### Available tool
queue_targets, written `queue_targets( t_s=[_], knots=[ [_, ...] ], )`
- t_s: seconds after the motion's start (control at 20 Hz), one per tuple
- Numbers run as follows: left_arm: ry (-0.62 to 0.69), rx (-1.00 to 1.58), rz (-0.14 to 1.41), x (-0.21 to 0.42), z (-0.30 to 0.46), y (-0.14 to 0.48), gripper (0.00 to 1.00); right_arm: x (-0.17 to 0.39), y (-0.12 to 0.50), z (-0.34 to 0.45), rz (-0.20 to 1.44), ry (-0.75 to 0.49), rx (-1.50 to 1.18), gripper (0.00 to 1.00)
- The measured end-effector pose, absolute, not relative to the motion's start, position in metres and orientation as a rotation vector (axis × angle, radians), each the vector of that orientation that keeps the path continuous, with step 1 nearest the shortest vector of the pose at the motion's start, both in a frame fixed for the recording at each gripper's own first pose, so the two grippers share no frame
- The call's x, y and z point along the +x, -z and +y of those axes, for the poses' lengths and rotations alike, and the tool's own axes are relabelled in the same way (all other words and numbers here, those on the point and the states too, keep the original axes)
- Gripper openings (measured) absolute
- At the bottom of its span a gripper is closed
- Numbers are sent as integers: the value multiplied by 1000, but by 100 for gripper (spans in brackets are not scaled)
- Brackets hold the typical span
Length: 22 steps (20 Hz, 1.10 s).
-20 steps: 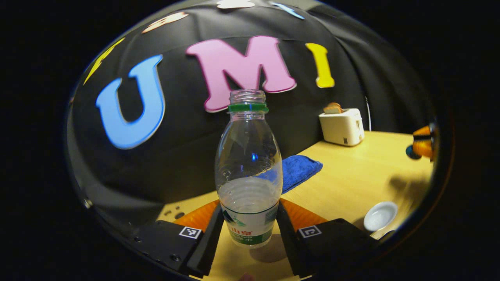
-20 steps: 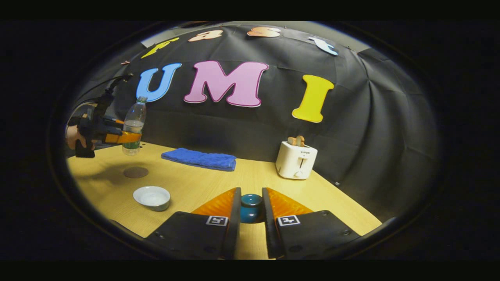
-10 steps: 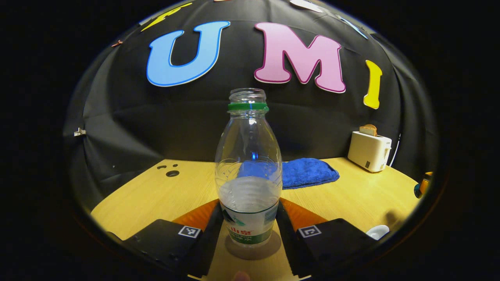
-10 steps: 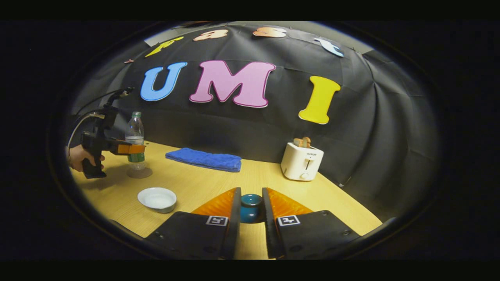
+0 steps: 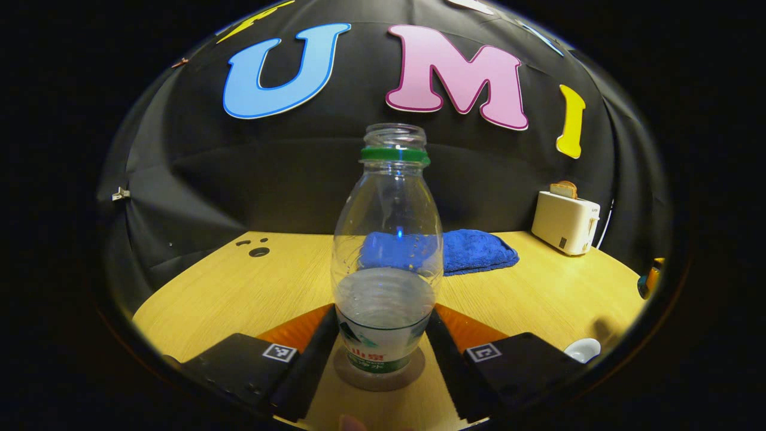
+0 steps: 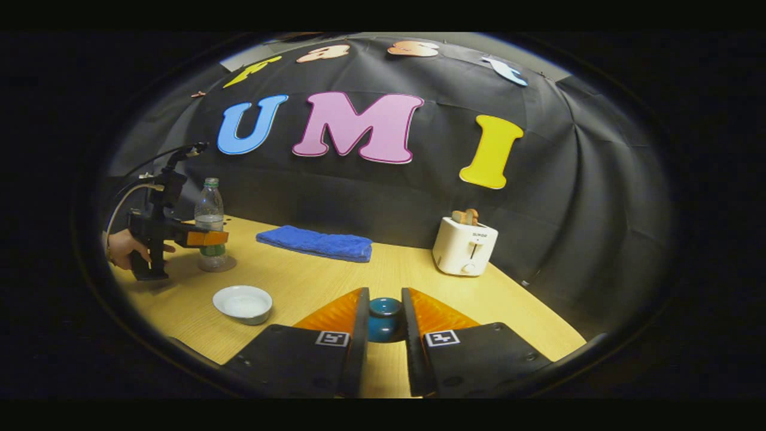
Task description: Open the teacup lid with one hand, grasp the water bottle and pour water into the teacup with the other hand; after pouring, place the water bottle on the coaster and then close the teacup lid.
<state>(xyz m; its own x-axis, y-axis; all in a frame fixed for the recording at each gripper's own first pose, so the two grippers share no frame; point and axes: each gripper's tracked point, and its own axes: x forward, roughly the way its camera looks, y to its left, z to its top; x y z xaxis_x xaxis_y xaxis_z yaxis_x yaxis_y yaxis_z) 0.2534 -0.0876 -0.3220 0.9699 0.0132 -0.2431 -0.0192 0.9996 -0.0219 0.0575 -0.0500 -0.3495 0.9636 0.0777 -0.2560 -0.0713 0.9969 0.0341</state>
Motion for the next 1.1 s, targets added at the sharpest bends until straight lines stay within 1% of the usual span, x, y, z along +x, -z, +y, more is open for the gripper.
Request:
queue_targets(
  t_s=[0.1,0.4,0.6,0.9,0.95,1.05,1.1],
  knots=[
    [-19,-34,249,251,-89,324,96,57,349,-47,260,-81,26,36],
    [-42,-17,276,234,-81,329,96,60,343,-21,251,-124,55,36],
    [-81,-11,293,200,-72,330,96,60,341,21,254,-189,109,27],
    [-76,-23,325,158,-69,337,96,56,345,89,270,-297,155,27],
    [-82,-25,328,152,-66,338,96,56,349,97,273,-308,153,31],
    [-90,-31,328,143,-62,339,96,56,355,105,283,-319,153,31],
    [-93,-34,327,140,-61,340,96,57,358,108,288,-322,154,36]
  ],
)
